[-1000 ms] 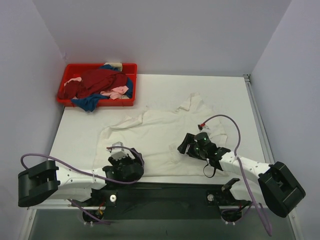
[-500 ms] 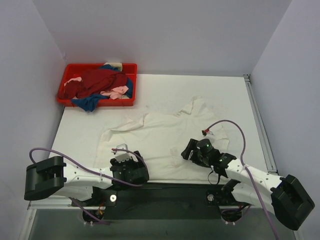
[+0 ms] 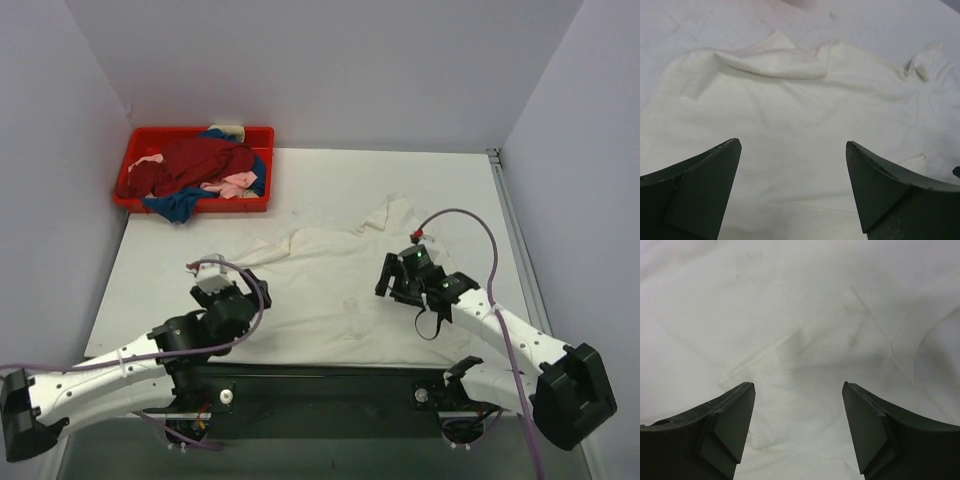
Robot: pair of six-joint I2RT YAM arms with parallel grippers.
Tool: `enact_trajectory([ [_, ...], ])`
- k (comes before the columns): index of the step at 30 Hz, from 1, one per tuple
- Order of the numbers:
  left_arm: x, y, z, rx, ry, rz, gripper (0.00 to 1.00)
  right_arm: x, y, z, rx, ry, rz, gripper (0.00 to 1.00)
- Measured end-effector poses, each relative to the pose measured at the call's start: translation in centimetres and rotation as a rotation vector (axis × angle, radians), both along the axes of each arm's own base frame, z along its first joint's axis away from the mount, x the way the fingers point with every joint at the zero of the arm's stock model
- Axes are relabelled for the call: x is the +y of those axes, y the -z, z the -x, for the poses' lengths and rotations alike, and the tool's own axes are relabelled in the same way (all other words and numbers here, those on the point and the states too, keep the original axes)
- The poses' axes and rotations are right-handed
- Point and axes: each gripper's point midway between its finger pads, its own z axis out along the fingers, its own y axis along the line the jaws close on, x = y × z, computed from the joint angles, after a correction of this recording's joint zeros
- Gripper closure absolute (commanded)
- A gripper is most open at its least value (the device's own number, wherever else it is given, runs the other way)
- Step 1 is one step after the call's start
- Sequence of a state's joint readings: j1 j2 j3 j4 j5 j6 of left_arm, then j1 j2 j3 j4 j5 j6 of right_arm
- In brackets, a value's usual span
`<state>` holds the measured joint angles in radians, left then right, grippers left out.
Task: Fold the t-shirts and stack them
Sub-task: Fold the flattened tshirt in 1/3 of the way, then grap the side of the flattened tshirt furthest away from the robot with both arms
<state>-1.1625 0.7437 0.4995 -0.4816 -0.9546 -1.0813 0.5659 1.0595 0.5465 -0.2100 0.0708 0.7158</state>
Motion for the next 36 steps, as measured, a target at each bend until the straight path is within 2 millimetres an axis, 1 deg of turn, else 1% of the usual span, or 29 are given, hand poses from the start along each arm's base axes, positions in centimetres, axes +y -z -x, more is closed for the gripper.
enact_trajectory([
  [2, 2.2, -1.4, -1.7, -0.018, -0.046, -0.004, 0.03, -0.2, -1.4, -2.2, -0.015, 0.015, -0.003, 0.28],
  [3, 3.1, -1.7, -2.4, -0.014, -0.061, -0.021, 0.03, -0.3, -2.0, -3.2, -0.017, 0.021, 0.000, 0.28],
  [5, 4.3, -2.3, -4.0, 0.011, -0.076, -0.064, 0.03, -0.5, -3.1, -5.5, -0.024, 0.029, 0.008, 0.28],
  [8, 5.1, -2.3, -7.0, 0.077, -0.074, -0.127, 0.03, -0.3, -4.3, -9.1, -0.022, 0.025, 0.006, 0.29],
  [10, 4.9, -1.6, -9.1, 0.119, -0.052, -0.154, 0.03, -0.2, -4.5, -11.4, -0.009, 0.023, 0.001, 0.29],
  [11, 4.8, -1.0, -9.7, 0.135, -0.033, -0.162, 0.03, -0.1, -4.5, -12.6, -0.004, 0.023, -0.003, 0.30],
  [13, 4.8, 0.1, -10.3, 0.165, -0.004, -0.180, 0.03, 0.0, -4.3, -15.2, 0.012, 0.024, -0.008, 0.31],
  [17, 5.5, 0.1, -11.8, 0.153, 0.017, -0.186, 0.03, 0.1, -3.2, -20.1, 0.030, 0.031, -0.022, 0.34],
  [22, 6.6, 0.9, -14.4, 0.187, 0.013, -0.164, 0.03, 0.2, -1.2, -25.2, 0.053, 0.043, -0.044, 0.37],
  [25, 6.9, 1.1, -15.6, 0.196, 0.019, -0.161, 0.03, 0.2, -0.1, -27.6, 0.064, 0.049, -0.053, 0.39],
  [26, 6.9, 1.1, -15.8, 0.194, 0.023, -0.159, 0.03, 0.0, 0.1, -28.5, 0.061, 0.056, -0.055, 0.39],
  [29, 7.0, 1.1, -16.0, 0.192, 0.034, -0.152, 0.03, -0.5, 0.5, -30.2, 0.057, 0.070, -0.058, 0.40],
  [36, 7.8, 1.1, -16.5, 0.186, 0.026, -0.142, 0.03, -1.5, 1.1, -31.2, 0.069, 0.094, -0.051, 0.40],
])
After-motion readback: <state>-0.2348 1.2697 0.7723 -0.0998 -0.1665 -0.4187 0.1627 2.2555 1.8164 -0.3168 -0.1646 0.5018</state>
